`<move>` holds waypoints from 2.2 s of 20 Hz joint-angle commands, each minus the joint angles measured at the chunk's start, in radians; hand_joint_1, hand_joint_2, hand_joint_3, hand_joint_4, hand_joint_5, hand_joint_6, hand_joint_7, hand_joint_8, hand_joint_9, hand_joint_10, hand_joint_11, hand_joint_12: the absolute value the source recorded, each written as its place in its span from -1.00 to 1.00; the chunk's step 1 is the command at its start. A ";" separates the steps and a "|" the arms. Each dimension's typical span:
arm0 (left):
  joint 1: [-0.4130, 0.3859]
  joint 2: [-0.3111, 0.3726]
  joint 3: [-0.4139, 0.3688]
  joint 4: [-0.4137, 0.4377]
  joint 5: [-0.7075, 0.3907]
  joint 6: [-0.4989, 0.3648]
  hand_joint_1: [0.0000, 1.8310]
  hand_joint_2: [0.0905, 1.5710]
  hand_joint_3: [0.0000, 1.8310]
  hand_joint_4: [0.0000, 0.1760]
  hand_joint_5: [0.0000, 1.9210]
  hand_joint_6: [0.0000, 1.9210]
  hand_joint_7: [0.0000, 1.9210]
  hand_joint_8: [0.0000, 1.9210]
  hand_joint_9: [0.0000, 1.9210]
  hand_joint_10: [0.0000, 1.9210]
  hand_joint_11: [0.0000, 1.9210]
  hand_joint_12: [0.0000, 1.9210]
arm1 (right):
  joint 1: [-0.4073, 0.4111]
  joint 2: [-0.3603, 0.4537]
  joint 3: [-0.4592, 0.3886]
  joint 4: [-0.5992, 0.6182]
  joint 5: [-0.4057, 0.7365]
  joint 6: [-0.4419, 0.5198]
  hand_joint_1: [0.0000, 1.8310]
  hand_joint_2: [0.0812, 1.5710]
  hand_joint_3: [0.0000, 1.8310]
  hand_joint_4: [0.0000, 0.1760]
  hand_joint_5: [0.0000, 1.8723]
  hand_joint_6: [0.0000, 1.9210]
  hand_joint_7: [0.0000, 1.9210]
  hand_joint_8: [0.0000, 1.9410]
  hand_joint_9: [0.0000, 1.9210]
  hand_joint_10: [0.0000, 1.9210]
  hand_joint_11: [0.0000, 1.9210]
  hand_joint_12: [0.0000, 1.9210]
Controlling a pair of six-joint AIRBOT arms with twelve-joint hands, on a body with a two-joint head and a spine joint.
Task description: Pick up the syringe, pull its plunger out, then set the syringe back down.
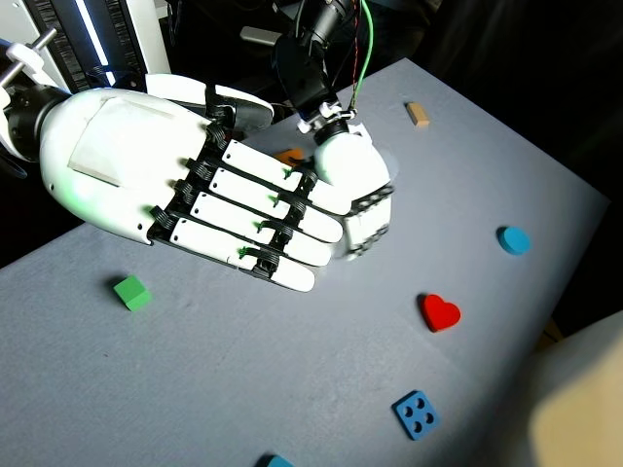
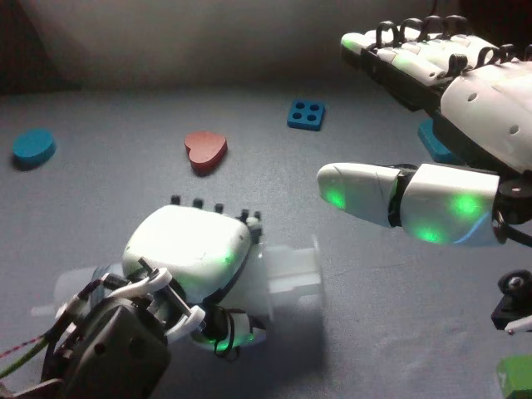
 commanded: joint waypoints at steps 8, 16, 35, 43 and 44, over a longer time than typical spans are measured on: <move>-0.105 0.083 0.010 0.253 0.075 -0.035 0.52 0.35 -1.00 -1.00 0.00 -0.12 0.10 -0.11 0.01 0.26 0.07 0.15 | -0.003 0.009 0.061 -0.058 0.055 0.347 -0.94 0.28 -1.00 -1.00 -0.94 -1.00 -0.95 -1.00 -0.96 -1.00 -1.00 -0.70; -0.243 0.155 0.015 0.338 0.232 -0.023 0.52 0.33 -1.00 -1.00 0.01 -0.14 0.16 -0.21 0.02 0.25 0.09 0.18 | -0.104 0.020 0.172 -0.284 -0.030 0.729 -0.88 0.29 -1.00 -1.00 -0.96 -1.00 -0.97 -1.00 -0.98 -1.00 -1.00 -0.73; -0.317 0.163 0.038 0.233 0.312 0.051 0.52 0.34 -1.00 -1.00 0.02 -0.18 0.13 -0.14 0.01 0.27 0.07 0.21 | -0.168 -0.059 0.229 -0.330 0.000 0.795 0.12 0.07 -1.00 -1.00 -0.82 -1.00 -0.80 -1.00 -0.83 -1.00 -1.00 -0.56; -0.345 0.163 0.047 0.201 0.344 0.095 0.52 0.35 -1.00 -1.00 -0.02 -0.14 0.11 -0.10 0.00 0.29 0.07 0.14 | -0.157 -0.101 0.253 -0.301 -0.003 0.902 0.11 0.06 -1.00 -1.00 -0.81 -1.00 -0.76 -0.99 -0.79 -0.99 -1.00 -0.43; -0.349 0.163 0.046 0.186 0.347 0.112 0.51 0.36 -1.00 -1.00 -0.05 -0.10 0.09 -0.07 -0.01 0.31 0.06 0.15 | -0.159 -0.111 0.264 -0.310 -0.007 0.909 0.11 0.06 -1.00 -1.00 -0.81 -1.00 -0.76 -0.99 -0.79 -0.99 -1.00 -0.43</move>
